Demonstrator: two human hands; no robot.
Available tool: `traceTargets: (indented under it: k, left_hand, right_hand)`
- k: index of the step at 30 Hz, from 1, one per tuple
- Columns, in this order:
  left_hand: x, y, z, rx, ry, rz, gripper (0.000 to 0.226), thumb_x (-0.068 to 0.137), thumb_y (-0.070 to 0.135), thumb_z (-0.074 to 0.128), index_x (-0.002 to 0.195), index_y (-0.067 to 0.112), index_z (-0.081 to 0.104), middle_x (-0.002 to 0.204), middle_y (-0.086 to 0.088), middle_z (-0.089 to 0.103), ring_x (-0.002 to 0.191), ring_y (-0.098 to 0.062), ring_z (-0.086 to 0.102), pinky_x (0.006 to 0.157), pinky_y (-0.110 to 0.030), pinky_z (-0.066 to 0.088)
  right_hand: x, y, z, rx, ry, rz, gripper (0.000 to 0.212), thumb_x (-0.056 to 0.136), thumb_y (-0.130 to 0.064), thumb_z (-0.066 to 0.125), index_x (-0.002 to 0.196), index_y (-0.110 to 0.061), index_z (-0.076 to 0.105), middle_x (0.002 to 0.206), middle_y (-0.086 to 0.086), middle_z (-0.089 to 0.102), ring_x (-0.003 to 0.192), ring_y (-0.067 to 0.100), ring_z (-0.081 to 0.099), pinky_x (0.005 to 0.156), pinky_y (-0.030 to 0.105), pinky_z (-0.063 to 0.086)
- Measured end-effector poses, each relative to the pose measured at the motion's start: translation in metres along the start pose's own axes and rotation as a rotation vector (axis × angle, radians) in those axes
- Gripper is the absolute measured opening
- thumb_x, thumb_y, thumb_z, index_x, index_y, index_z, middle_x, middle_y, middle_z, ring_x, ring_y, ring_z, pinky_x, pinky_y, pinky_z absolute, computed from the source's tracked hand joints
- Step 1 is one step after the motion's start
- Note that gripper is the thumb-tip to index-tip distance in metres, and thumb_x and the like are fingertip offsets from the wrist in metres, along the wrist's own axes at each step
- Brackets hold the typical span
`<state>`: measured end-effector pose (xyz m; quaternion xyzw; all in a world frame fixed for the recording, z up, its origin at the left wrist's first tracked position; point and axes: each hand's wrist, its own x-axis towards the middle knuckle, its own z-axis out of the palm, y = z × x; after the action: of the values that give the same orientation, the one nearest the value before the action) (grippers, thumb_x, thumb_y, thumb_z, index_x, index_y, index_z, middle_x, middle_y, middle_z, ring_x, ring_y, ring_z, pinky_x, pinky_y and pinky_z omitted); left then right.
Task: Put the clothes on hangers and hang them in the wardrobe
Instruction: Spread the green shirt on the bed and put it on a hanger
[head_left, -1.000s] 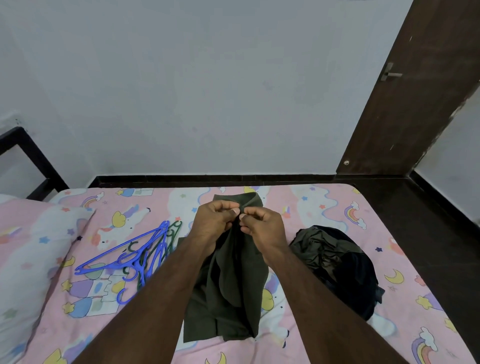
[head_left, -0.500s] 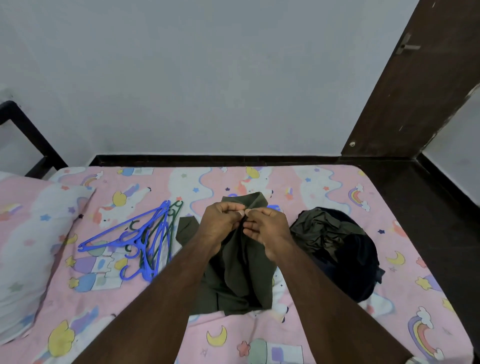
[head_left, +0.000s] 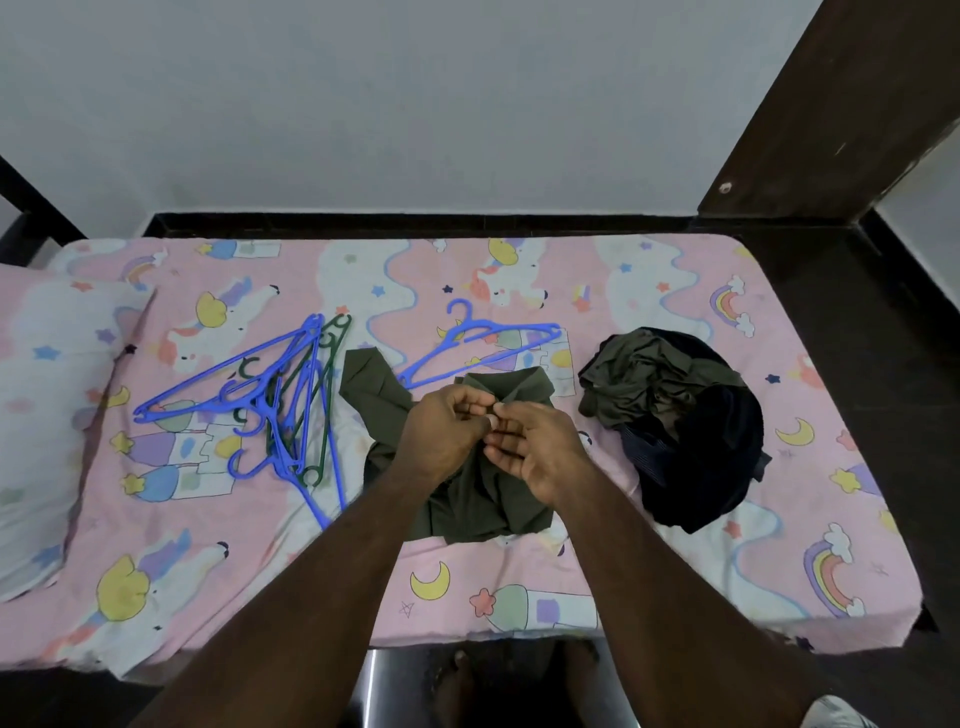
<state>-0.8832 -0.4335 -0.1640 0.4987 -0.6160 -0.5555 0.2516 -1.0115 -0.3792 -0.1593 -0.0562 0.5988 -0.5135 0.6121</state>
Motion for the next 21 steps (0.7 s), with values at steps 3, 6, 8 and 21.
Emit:
traceTargets:
  k: [3,6,8,21]
  left_hand:
    - [0.002,-0.005,0.005,-0.008,0.050,-0.009,0.019,0.087,0.006,0.073,0.086,0.025,0.075,0.081,0.009,0.076,0.081,-0.006,0.071,0.082,-0.025,0.056]
    - [0.005,-0.006,0.007,-0.052,0.056,-0.048,0.015,0.089,0.007,0.070,0.086,0.021,0.076,0.081,0.004,0.076,0.077,-0.011,0.069,0.079,-0.030,0.057]
    - [0.007,-0.004,0.008,-0.149,0.071,-0.116,0.012,0.091,0.004,0.068,0.089,0.014,0.075,0.080,-0.001,0.074,0.072,-0.012,0.064,0.073,-0.027,0.055]
    - [0.013,0.010,0.009,-0.539,0.000,-0.327,0.017,0.092,0.001,0.061,0.099,0.013,0.070,0.084,-0.008,0.068,0.076,-0.017,0.062,0.066,-0.026,0.052]
  right_hand:
    - [0.004,0.003,-0.005,-0.099,0.025,-0.048,0.010,0.093,-0.014,0.065,0.086,-0.008,0.070,0.080,0.010,0.070,0.076,0.021,0.067,0.072,0.034,0.059]
    - [0.007,0.002,-0.008,-0.194,0.036,-0.124,0.011,0.093,-0.013,0.066,0.084,-0.012,0.073,0.080,0.008,0.072,0.076,0.020,0.067,0.073,0.033,0.058]
    - [0.008,0.001,-0.010,-0.254,0.042,-0.182,0.012,0.092,-0.012,0.067,0.083,-0.015,0.075,0.079,0.007,0.074,0.075,0.018,0.067,0.073,0.032,0.058]
    - [0.011,-0.017,-0.004,-0.311,0.077,-0.191,0.013,0.092,-0.010,0.063,0.083,-0.013,0.071,0.075,0.006,0.070,0.070,0.020,0.065,0.068,0.033,0.059]
